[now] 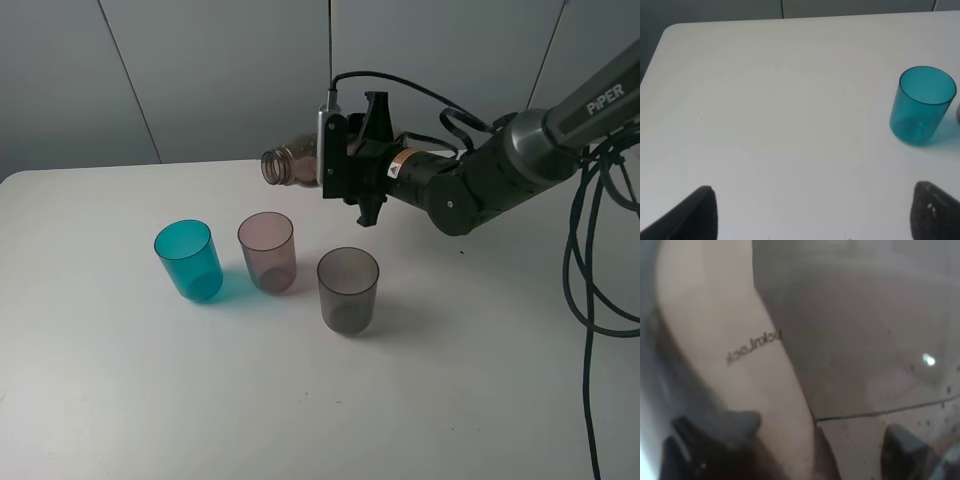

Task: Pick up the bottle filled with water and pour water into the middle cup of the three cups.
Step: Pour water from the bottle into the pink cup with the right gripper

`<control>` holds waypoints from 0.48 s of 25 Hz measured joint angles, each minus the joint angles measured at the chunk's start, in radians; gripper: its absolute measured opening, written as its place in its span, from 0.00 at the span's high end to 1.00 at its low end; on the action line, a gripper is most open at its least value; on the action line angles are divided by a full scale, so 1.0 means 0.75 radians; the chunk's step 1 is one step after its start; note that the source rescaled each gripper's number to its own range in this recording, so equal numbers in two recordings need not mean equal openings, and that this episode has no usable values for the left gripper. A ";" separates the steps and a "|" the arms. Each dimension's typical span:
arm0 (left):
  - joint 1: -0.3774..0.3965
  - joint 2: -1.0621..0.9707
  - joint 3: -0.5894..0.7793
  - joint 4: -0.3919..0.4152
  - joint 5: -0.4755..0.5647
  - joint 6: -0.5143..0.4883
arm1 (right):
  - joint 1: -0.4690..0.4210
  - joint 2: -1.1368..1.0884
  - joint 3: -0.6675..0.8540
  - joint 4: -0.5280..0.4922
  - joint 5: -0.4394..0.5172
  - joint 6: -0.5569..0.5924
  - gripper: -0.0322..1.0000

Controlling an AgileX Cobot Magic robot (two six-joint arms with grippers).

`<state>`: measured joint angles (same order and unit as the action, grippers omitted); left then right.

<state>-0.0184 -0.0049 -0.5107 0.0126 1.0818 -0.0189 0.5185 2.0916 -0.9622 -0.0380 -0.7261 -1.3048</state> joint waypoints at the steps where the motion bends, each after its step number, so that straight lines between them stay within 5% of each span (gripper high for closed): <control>1: 0.000 0.000 0.000 0.000 0.000 0.000 | 0.000 0.000 0.000 0.000 0.000 -0.005 0.95; 12: 0.000 0.000 0.000 0.000 0.000 0.000 | 0.036 0.000 0.000 0.000 0.000 -0.021 0.95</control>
<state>-0.0184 -0.0049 -0.5107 0.0126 1.0818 -0.0189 0.5452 2.0916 -0.9622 -0.0381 -0.7261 -1.3206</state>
